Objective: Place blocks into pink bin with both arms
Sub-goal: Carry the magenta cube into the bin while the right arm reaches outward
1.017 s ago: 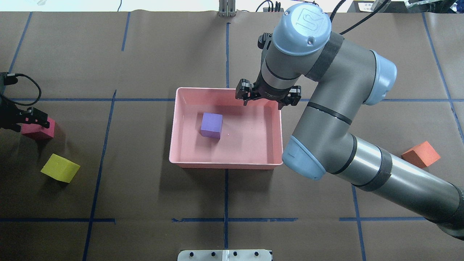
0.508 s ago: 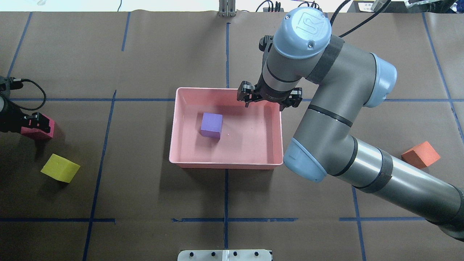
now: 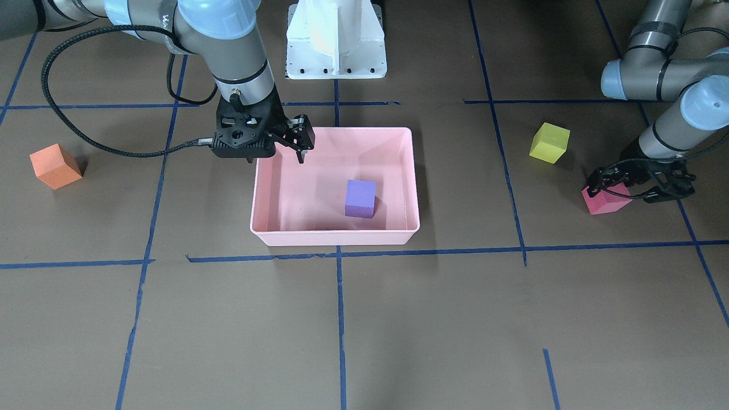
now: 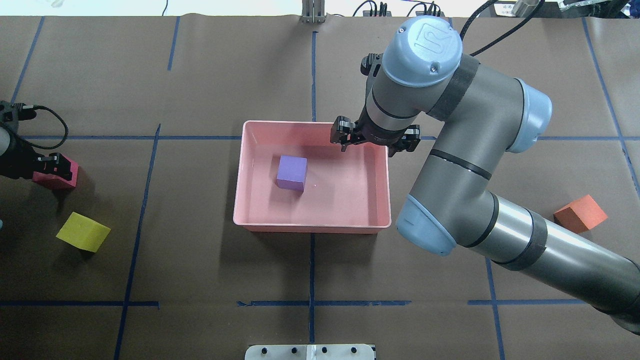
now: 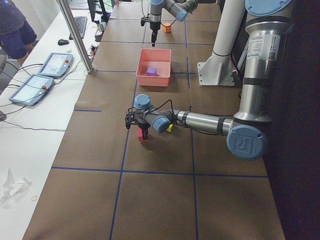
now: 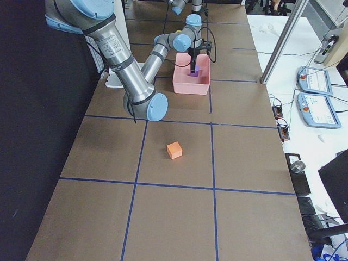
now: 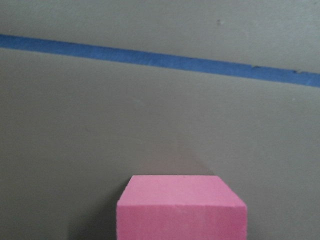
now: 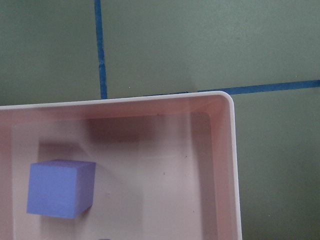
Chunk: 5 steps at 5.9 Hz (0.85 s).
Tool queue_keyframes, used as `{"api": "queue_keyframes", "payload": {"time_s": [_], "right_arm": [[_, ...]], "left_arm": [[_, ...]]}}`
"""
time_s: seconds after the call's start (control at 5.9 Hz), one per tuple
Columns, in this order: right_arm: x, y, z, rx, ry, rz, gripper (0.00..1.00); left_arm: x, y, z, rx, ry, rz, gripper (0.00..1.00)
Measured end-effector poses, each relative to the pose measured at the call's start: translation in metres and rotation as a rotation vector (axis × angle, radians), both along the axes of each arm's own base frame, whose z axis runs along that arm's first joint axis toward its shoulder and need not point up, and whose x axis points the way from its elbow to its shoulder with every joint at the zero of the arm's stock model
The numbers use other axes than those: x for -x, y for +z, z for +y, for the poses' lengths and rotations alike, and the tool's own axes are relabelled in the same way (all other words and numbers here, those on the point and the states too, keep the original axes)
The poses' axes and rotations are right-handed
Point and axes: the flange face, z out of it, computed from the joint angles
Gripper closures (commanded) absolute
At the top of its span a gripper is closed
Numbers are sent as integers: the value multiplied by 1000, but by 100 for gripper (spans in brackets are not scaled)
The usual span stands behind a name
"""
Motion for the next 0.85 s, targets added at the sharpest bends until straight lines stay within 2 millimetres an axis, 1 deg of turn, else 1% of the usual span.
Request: {"api": "queue_keyframes", "payload": {"time_s": [0.17,0.34,0.51,0.68,0.85], "right_arm": [[-8,5,-1,-18,-12,2,0],[-27,18,-2,-43,-33,6,0],[-56,38,-1,-69,-69,8,0],[-95,67,1,-99,-113,15,0],[-135,102,3,-136,-161,36,0]], "left_arm": [[-3,-39,-10,-42,-12,34,66],[-12,-92,-26,-57,-25,53,66],[-23,-160,-43,-45,-39,56,66],[-38,-238,-55,-21,-65,72,66],[-67,-307,-50,4,-89,111,66]]}}
